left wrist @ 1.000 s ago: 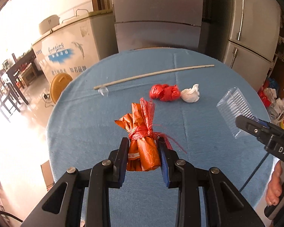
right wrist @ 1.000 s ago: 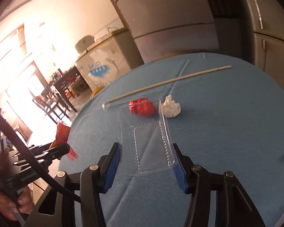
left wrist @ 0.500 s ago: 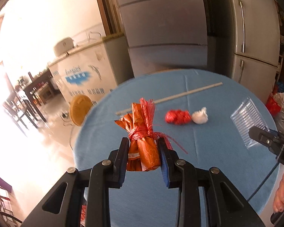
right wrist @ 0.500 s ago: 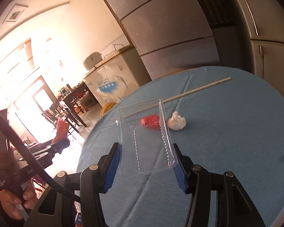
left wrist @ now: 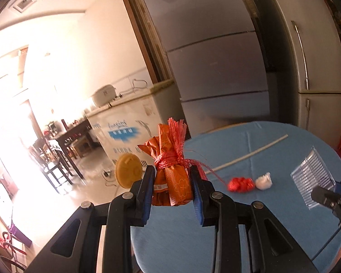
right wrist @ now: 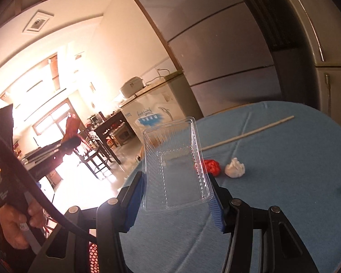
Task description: Collect trash
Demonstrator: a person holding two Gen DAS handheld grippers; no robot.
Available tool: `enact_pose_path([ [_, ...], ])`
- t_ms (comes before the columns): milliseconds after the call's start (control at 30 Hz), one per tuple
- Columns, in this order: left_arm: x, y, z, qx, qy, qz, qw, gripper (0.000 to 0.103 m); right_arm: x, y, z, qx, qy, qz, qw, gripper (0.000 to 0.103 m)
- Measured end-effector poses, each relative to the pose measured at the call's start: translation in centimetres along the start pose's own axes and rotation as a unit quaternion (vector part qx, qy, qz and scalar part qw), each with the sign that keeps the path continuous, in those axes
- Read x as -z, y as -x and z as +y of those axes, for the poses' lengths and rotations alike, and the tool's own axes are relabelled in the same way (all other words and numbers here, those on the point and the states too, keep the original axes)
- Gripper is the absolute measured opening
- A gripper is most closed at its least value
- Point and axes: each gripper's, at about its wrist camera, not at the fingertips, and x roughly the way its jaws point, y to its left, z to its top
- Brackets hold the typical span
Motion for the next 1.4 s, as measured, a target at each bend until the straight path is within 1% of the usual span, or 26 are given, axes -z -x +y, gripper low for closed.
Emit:
enact_pose_path([
  [300, -1.5, 0.0, 1.5, -0.05, 0.0, -0.02, 0.9986, 0.032, -0.9, -0.4, 1.4, -0.03, 0.01, -0.009, 0.999, 0.056],
  [533, -1.3, -1.0, 2.1, -0.066, 0.006, -0.012, 0.9977, 0.032, -0.9, -1.3, 2.0, -0.046, 0.018, -0.008, 0.999, 0.056],
  [833, -0.6, -2.5, 2.2, -0.064, 0.005, 0.01, 0.9979, 0.032, -0.8, -2.4, 2.5, -0.056, 0.021, 0.0, 0.998, 0.056],
  [1100, 0.4, -4.1, 2.0, -0.053, 0.004, 0.035, 0.998, 0.032, -0.7, -3.1, 1.9, -0.049, 0.014, 0.008, 0.999, 0.056],
  [1400, 0.7, -5.3, 1.5, -0.045, -0.001, 0.05, 0.9978, 0.032, -0.6, -3.8, 1.3, -0.045, 0.005, 0.015, 0.999, 0.056],
])
